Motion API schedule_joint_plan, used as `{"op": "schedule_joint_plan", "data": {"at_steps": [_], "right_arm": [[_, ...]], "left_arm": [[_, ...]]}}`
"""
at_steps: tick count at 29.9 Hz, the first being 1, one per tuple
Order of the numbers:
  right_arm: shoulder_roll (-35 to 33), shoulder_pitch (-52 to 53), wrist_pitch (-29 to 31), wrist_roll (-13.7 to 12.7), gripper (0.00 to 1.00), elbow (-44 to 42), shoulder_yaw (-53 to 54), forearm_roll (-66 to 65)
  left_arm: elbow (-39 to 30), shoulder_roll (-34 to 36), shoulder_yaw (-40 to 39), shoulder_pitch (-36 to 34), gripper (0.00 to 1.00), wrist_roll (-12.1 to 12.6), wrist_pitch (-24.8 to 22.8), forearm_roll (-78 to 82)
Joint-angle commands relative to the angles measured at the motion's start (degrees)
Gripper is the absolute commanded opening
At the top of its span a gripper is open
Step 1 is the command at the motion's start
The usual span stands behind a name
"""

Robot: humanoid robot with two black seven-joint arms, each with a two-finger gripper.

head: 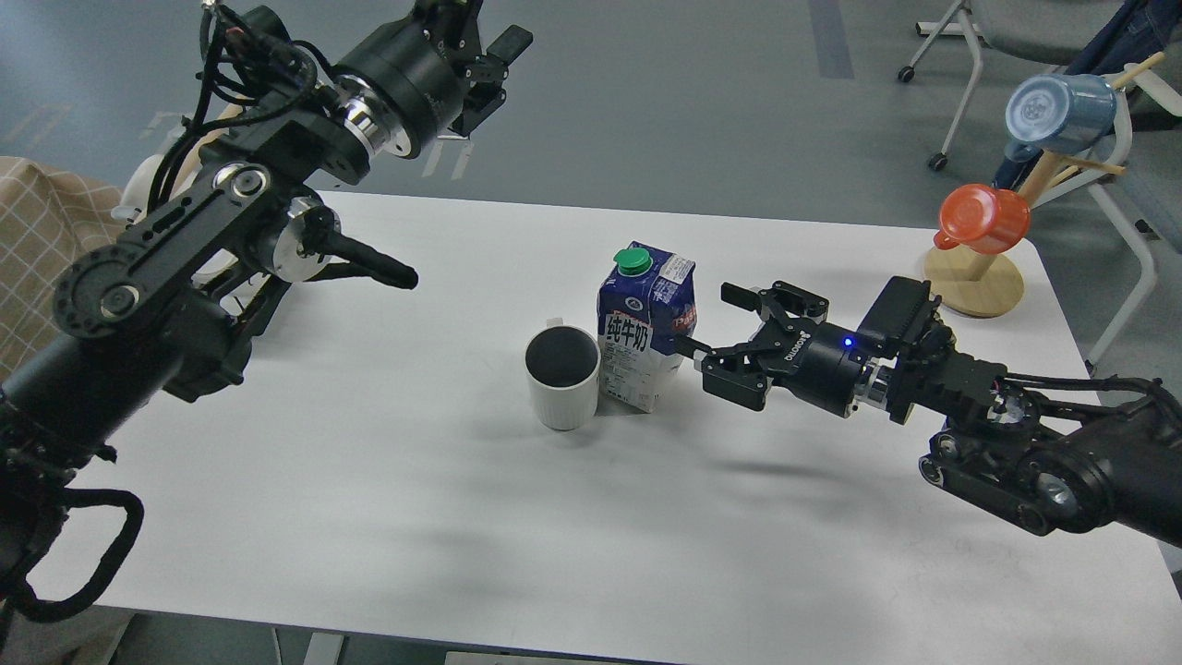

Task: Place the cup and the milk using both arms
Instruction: 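Release the carton and withdraw the right gripper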

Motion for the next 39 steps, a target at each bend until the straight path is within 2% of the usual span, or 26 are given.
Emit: {"op": "schedule_joint_plan", "data": {"at_steps": [1,5,6,10,14,16,20,22,25,28,30,33,36,38,39], "right_arm": [[-5.7,-0.6,0.0,0.0,0.95,6.3,-0.5,0.0],[-14.6,-1.2,0.0,0.0,0.95,15.3,0.1,0.1],[-14.6,-1.2,0.0,0.0,0.95,15.3,0.1,0.1],[-25.1,-0.5,0.0,0.0,0.95,22.9,5.4,3.1],[-29.4,0.9,0.0,0.0,0.94,25.7,10.9,9.0],[-30.4,2.5,0.6,0.0,0.94,25.6,16.5,14.1],[-30.0,3.4,11.0,0.0,0.94,24.8,25.0,22.0],[-28.2,4.4,20.8,0.0,0.94,22.3,32.2,28.6],[-23.2,6.0,27.8,0.0,0.94,16.4,37.8,32.9],[-16.9,10.5,34.6,0.0,0.95,6.9,40.8,35.2],[-10.0,15.7,41.9,0.0,0.95,-4.9,42.2,39.1],[-3.5,19.8,47.6,0.0,0.95,-17.0,43.0,44.9],[2.5,22.1,50.8,0.0,0.95,-26.3,43.1,50.3],[7.3,21.8,54.4,0.0,0.95,-31.1,43.2,55.7],[8.3,21.3,55.3,0.0,0.95,-31.7,43.1,57.0]], "left_arm": [[0.0,-0.1,0.0,0.5,0.98,0.0,-0.1,0.1],[-0.1,-0.1,-0.1,0.6,0.98,0.0,0.0,0.1],[-0.1,-0.1,-0.1,0.6,0.98,0.0,0.0,0.1],[-0.1,0.1,-0.1,0.6,0.98,-0.1,0.0,0.1],[0.0,0.1,-0.2,0.6,0.98,-0.3,0.0,0.1],[0.3,0.0,-0.2,0.6,0.98,-1.1,0.0,0.1],[0.7,0.0,-0.2,0.6,0.98,-2.9,0.1,0.1],[1.5,0.1,-0.2,0.5,0.98,-4.0,0.1,0.2],[4.2,0.4,-0.3,-0.4,0.98,-4.0,-0.1,-0.1],[8.8,0.2,-1.6,-1.8,0.98,-4.0,-2.4,-0.2],[14.0,0.0,-3.4,-2.5,0.98,-4.2,-7.2,-0.2],[19.0,-0.1,-5.4,-3.4,0.98,-5.8,-13.2,-0.6],[25.2,-0.3,-6.7,-4.3,0.98,-9.4,-19.6,-2.6],[35.4,-1.7,-6.6,-6.5,0.98,-11.9,-25.8,-5.3],[38.0,-2.7,-6.6,-7.0,0.98,-12.5,-27.9,-6.0]]}}
